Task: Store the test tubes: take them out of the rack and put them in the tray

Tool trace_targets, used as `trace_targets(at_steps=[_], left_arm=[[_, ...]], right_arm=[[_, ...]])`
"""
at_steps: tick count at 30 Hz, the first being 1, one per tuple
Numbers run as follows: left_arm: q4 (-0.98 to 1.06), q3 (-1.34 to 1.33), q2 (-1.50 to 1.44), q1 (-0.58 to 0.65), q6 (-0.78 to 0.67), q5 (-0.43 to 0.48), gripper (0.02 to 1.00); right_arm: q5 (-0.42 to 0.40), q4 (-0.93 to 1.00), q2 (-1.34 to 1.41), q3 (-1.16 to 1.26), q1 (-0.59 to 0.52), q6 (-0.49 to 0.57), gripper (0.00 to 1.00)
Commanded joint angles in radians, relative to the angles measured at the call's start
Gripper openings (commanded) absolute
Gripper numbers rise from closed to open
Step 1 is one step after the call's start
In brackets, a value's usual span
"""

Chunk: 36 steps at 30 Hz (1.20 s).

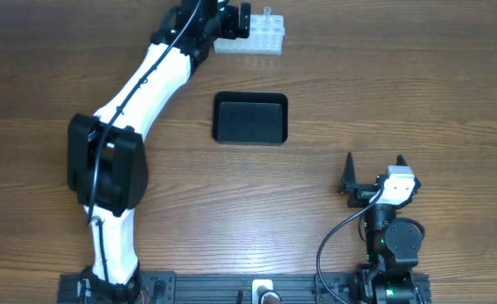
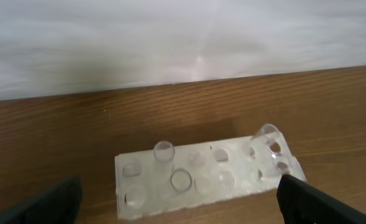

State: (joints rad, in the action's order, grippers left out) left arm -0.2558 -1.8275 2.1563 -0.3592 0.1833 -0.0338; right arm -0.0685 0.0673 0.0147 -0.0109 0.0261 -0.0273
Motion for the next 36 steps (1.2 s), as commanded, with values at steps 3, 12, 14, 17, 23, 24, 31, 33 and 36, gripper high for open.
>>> trace_targets(at_steps=[3,12,14,17,23,24,31,33,36], left_arm=[[0.005,-0.072,0.084,-0.003,0.011,-0.009,0.996],[0.020,-0.077,0.130,-0.013,0.011,-0.009,0.998],[0.028,-0.077,0.135,-0.014,0.011,-0.009,0.991],[0.043,-0.077,0.145,-0.015,0.011,-0.008,0.985],[0.059,-0.077,0.151,-0.019,0.011,-0.009,0.939],[0.059,-0.077,0.152,-0.019,0.011,-0.009,0.941],[0.058,-0.078,0.167,-0.020,0.011,-0.009,0.939],[0.058,-0.077,0.169,-0.022,0.011,-0.009,0.936],[0.059,-0.077,0.171,-0.023,0.011,-0.009,0.904]], right_arm=[[0.008,0.004,-0.010,0.005,0.005,-0.010,0.991],[0.008,0.004,-0.010,0.005,0.005,-0.010,0.993],[0.008,0.004,-0.010,0.006,0.005,-0.010,0.993],[0.008,0.004,-0.010,0.005,0.005,-0.010,0.991],[0.008,0.004,-0.010,0.005,0.005,-0.010,0.991],[0.008,0.004,-0.010,0.005,0.005,-0.010,0.991],[0.008,0.004,-0.010,0.006,0.005,-0.010,0.993],[0.008,0.004,-0.010,0.005,0.005,-0.010,0.993],[0.008,0.004,-0.010,0.005,0.005,-0.010,0.991]])
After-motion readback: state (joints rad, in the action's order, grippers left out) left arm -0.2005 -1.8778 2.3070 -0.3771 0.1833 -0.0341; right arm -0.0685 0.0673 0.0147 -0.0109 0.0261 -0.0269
